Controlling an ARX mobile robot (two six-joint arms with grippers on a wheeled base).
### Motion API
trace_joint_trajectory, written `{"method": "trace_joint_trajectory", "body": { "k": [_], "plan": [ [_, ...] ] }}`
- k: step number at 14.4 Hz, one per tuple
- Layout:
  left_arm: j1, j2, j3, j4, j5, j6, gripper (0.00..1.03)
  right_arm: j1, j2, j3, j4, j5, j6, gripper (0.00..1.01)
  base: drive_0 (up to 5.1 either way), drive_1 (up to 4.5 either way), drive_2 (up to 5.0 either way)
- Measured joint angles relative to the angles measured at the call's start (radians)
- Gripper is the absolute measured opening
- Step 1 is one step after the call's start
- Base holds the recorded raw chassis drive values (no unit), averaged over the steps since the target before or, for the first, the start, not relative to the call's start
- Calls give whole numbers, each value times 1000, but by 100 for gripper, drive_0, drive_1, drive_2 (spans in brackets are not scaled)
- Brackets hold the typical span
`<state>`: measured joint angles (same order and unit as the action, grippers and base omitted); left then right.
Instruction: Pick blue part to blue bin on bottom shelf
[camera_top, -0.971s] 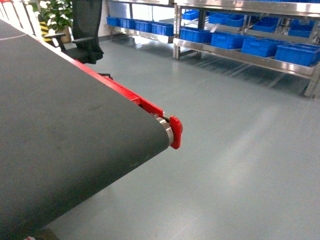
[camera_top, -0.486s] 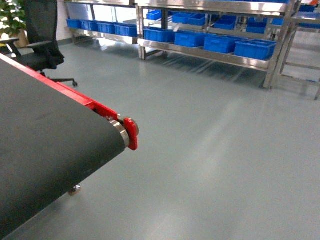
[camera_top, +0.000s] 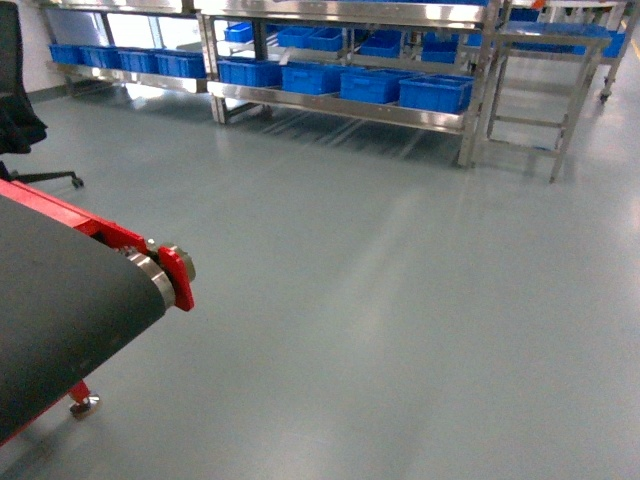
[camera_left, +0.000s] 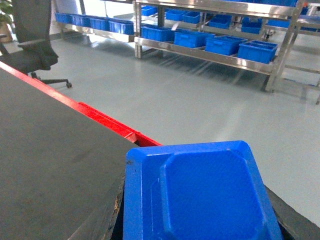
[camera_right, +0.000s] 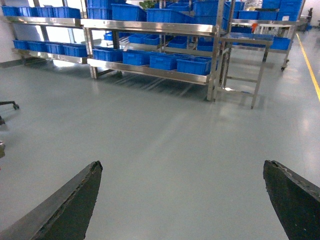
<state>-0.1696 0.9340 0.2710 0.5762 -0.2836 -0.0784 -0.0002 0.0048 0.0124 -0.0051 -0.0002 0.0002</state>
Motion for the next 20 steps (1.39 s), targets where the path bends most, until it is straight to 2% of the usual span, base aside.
{"method": "trace_joint_trajectory", "body": {
  "k": [17, 20],
  "plan": [
    [-1, 0, 0, 0, 3, 0, 44, 0, 0, 0, 0, 0, 0, 98, -160, -160, -160],
    [-6, 2, 0, 0, 10, 0, 44, 0, 0, 0, 0, 1, 0, 98, -29, 111, -169]
  ]
}}
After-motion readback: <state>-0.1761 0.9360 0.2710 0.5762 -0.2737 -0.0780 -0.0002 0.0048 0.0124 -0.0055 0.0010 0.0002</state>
